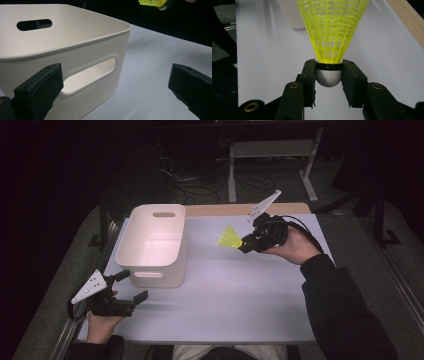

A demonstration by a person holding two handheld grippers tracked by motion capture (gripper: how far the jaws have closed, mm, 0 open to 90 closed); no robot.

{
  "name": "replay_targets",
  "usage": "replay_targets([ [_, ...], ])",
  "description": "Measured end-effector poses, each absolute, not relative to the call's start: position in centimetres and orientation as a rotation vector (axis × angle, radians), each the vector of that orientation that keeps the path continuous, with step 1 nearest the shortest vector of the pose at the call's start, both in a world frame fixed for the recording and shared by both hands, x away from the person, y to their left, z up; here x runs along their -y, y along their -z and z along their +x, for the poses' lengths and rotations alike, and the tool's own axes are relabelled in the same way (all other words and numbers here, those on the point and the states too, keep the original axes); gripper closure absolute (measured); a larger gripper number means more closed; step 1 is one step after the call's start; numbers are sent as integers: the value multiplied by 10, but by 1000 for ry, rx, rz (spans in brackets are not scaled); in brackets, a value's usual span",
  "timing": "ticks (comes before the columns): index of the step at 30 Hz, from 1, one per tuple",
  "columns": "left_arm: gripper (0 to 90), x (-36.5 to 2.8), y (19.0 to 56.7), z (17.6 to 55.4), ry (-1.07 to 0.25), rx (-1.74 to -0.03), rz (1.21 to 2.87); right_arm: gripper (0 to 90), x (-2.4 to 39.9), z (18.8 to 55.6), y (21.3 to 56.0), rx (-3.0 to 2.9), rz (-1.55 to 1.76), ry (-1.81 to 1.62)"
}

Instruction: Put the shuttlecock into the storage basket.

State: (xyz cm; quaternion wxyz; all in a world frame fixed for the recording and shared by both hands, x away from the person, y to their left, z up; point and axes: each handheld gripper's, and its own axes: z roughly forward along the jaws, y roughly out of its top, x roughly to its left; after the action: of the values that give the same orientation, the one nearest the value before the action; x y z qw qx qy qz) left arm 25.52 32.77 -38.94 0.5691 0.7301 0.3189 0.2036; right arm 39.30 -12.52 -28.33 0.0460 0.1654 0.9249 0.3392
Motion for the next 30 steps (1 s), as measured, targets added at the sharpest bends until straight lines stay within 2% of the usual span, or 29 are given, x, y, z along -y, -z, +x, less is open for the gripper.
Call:
replay_targets([
  [30, 0, -328, 389, 255, -478, -748, 1712, 631, 81, 395, 257, -2813, 383, -1084],
])
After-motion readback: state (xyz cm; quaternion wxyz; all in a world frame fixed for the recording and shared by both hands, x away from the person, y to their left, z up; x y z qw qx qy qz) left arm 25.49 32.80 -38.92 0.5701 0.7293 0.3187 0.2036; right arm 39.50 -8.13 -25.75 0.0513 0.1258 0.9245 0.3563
